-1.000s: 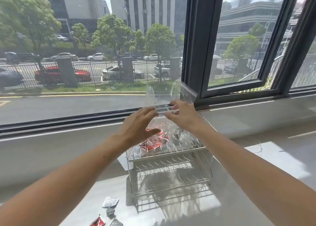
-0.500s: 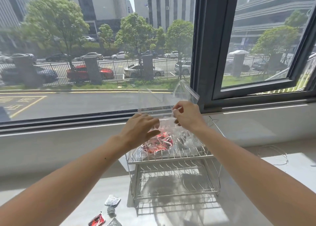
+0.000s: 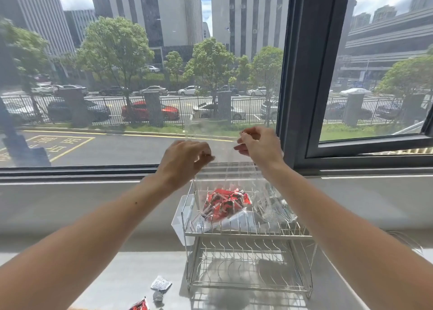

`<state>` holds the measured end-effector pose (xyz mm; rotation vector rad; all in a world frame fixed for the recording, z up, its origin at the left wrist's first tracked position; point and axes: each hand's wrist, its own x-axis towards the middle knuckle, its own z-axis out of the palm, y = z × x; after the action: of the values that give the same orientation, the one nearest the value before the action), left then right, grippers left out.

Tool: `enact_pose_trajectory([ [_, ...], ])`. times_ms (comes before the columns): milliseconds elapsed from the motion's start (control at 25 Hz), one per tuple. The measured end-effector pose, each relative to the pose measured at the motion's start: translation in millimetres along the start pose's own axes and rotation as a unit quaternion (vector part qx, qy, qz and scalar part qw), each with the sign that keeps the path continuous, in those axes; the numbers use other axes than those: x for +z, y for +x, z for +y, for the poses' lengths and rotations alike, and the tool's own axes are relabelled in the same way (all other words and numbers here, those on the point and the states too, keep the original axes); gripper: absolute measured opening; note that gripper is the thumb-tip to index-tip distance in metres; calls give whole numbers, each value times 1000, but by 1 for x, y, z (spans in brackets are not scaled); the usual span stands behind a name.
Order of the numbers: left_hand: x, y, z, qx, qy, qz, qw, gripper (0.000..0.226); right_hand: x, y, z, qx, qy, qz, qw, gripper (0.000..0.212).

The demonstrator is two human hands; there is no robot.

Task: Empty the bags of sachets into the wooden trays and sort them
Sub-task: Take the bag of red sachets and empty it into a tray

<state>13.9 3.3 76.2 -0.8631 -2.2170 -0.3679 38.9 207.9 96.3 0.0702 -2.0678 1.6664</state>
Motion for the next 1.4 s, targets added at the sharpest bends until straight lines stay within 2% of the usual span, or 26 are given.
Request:
enact_pose_trajectory([
  [240, -60, 2, -19, -10, -15, 34, 999, 27, 16, -17, -48, -65, 72, 3, 995, 16],
  [480, -113, -23, -30, 20, -19, 61, 998, 38, 40, -48, -85, -63, 114, 2, 992, 8],
  [600, -138, -51, -36, -16, -47, 51, 997, 47, 61, -74, -99, -37, 117, -15, 992, 9],
  [760, -173, -94, -51, -96, -167, 27, 981, 53, 97, -124, -119, -22, 101, -35, 994, 8],
  [920, -210, -138, -73, -173, -192, -51, 965, 72, 136, -181, -131, -24, 69, -36, 997, 7],
  [960, -218, -149, -78, -188, -188, -74, 961, 68, 146, -195, -134, -23, 67, -33, 997, 7],
  [1120, -249, -195, -93, -254, -227, -103, 935, 17, 184, -245, -142, -2, 64, -39, 997, 7],
  [1400, -295, -254, -108, -356, -249, -83, 897, 11, 225, -305, -160, 29, 68, -99, 992, 9],
])
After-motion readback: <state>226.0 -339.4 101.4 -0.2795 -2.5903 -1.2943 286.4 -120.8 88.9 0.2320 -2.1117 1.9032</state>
